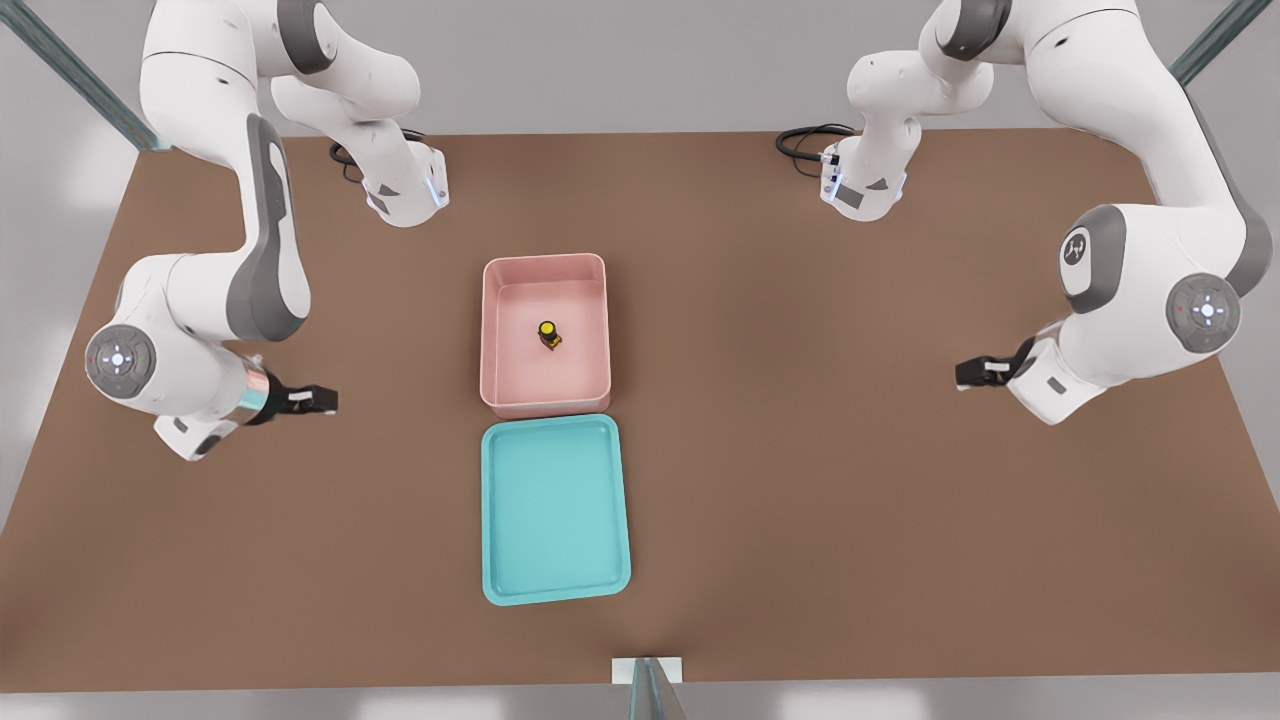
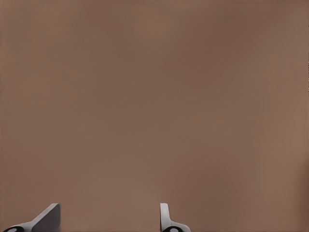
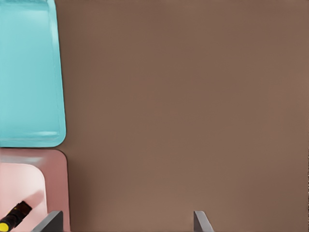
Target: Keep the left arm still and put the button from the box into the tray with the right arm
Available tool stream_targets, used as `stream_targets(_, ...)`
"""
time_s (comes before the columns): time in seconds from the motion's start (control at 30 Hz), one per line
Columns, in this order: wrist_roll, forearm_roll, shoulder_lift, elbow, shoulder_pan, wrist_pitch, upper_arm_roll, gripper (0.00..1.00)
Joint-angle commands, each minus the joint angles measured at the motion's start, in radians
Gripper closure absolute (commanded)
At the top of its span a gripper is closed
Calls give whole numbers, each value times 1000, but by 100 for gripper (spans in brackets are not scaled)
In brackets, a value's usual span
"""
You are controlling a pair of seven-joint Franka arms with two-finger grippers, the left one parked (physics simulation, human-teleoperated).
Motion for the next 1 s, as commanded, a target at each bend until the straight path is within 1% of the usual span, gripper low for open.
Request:
stream_targets(0.0,-31,-10,-1,-1,2,69,0,0)
stream_targets(0.03,47,-8,1,-7,57,68,2,0)
stream_targets(0.07,181,-4,24,-1,166,69,0,0)
stream_targets(0.17,443,1,60,3,315,88,2,0)
stream_targets(0.23,607,1,102,5,390,157,2,0)
stream_targets(0.27,645,11,113,-39,410,229,3,0)
stream_targets(0.3,698,45,73,-159,438,339,5,0)
stream_targets(0.37,837,70,-19,-372,484,482,5,0)
stream_targets(0.4,901,76,-36,-432,511,532,5,0)
stream_targets(0.43,932,76,-56,-466,525,533,6,0)
stream_targets(0.5,1017,80,-85,-553,571,620,8,0)
stream_targets(0.53,1040,80,-98,-579,593,629,8,0)
stream_targets(0.63,1122,80,-79,-595,640,672,9,0)
stream_targets(0.7,1132,80,-65,-621,651,721,9,0)
stream_targets(0.97,1129,65,-59,-710,686,802,11,0)
